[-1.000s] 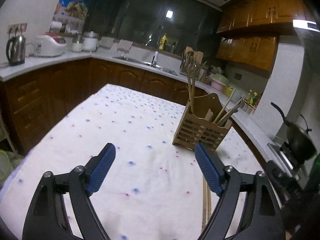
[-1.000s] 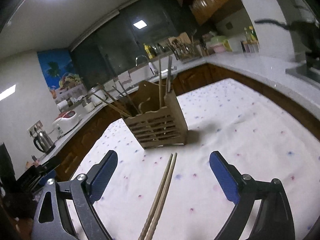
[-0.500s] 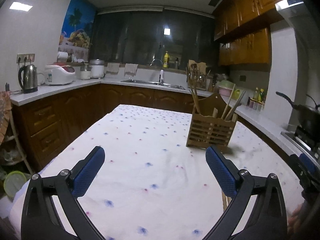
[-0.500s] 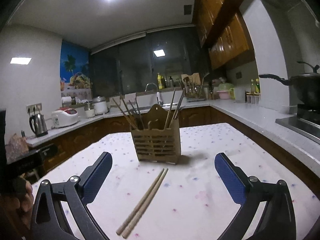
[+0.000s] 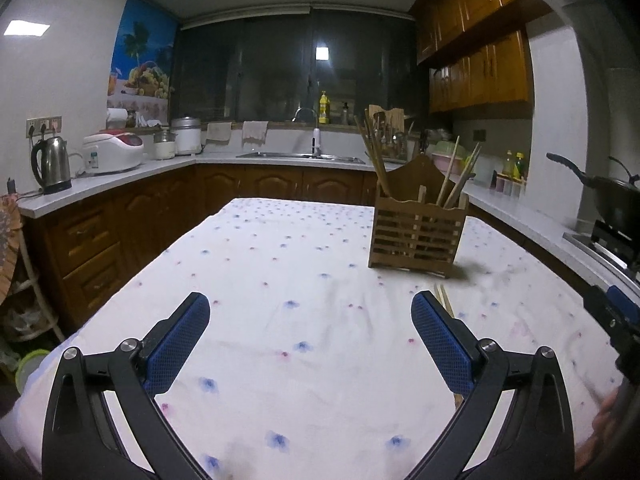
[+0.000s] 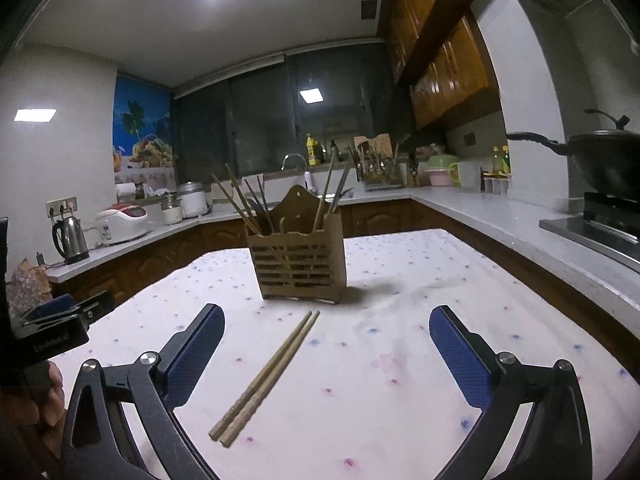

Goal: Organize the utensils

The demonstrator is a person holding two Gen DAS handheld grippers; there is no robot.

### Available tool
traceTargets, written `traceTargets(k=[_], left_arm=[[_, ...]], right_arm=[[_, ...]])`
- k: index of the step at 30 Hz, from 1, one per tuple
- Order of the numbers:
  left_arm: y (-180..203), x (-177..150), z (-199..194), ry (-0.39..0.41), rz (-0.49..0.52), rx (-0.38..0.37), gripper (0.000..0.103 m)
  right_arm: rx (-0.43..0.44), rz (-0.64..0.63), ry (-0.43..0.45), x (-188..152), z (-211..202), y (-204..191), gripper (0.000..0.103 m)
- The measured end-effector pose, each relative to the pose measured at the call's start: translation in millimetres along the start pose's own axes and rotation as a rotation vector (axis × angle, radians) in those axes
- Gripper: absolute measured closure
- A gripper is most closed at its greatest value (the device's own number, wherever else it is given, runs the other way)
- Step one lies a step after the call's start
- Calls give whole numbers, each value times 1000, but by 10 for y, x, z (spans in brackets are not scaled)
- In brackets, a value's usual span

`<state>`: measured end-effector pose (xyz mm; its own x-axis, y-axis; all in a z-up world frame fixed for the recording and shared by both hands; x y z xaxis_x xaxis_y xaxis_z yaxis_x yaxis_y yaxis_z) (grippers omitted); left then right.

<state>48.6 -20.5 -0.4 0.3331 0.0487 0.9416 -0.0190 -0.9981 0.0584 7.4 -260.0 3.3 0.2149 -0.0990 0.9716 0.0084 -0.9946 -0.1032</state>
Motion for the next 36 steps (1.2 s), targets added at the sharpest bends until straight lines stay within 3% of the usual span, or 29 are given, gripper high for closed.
traceTargets(k=[19,36], left_arm=[[104,-93,-134,51,51,32,0],[114,-135,-95,30,55,33,0]], right_arm=[[-3,-18,61,-55,-201,33,0],[-7,-21,60,-72,-234,49,0]])
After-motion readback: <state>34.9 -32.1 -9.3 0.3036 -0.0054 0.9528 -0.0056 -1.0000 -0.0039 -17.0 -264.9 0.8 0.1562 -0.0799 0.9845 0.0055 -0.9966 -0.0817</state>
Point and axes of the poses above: each gripper's, at about its wrist camera, not at the fingertips, and z roughly the way its jaws point, y to its right, x to its top, the point moved 2 cm from there along z, roughly the way its jaws point
